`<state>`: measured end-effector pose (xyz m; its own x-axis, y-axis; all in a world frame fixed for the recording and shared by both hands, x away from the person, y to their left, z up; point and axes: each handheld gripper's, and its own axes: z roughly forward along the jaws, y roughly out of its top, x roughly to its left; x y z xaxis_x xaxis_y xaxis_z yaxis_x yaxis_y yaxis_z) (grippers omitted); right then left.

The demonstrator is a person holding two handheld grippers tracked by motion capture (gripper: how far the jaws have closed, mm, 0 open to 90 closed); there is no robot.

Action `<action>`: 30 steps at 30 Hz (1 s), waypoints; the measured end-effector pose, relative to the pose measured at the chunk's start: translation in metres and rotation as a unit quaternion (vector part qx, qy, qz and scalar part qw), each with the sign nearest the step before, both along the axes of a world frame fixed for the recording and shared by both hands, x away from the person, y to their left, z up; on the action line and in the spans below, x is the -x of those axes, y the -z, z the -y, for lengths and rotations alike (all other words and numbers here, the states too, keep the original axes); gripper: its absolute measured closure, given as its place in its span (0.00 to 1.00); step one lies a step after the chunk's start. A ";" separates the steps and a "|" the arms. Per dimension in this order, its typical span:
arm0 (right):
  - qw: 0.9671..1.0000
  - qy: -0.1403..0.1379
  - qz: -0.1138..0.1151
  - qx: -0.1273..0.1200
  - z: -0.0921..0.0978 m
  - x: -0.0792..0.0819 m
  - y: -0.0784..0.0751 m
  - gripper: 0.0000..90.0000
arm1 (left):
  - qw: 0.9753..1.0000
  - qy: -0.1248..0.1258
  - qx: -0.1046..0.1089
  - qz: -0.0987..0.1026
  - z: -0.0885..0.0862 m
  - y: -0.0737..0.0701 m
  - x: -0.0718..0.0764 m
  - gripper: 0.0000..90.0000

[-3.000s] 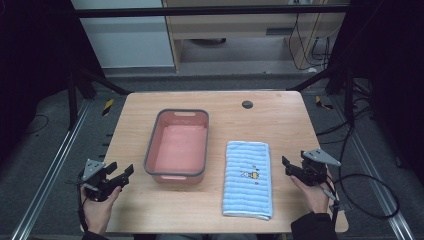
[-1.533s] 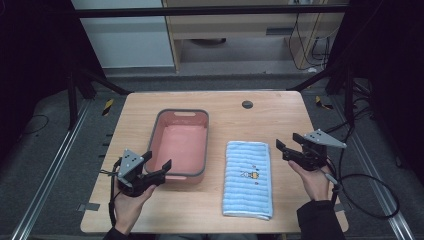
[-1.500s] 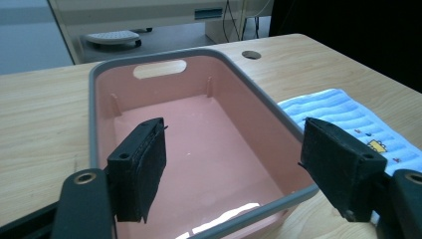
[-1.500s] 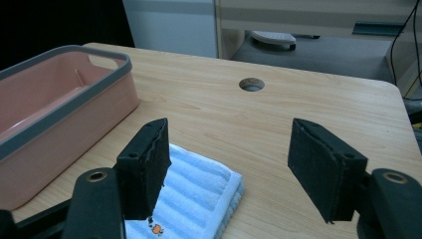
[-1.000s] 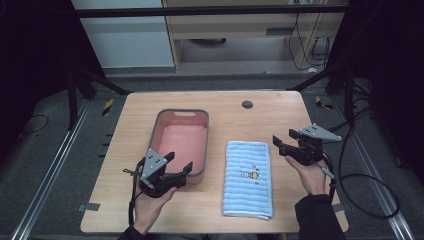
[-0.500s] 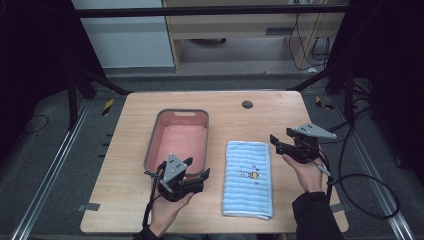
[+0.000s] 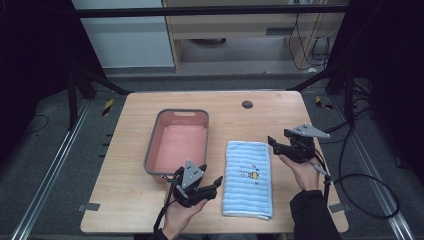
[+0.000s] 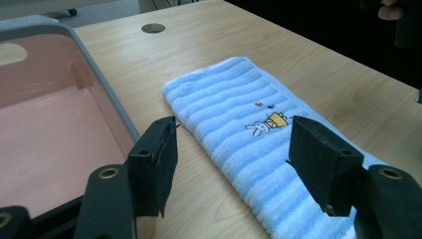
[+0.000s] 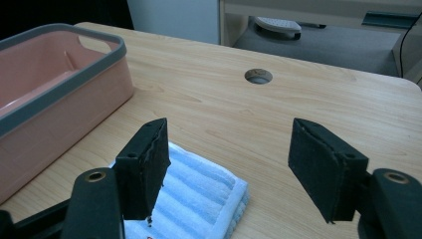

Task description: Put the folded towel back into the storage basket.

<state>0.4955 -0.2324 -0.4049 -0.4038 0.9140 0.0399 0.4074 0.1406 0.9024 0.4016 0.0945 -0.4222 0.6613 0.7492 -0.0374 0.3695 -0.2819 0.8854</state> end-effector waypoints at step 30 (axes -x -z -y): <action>0.998 0.001 -0.050 0.027 -0.002 -0.019 0.041 0.43 | 0.998 0.007 -0.055 -0.043 0.029 0.048 0.000 0.49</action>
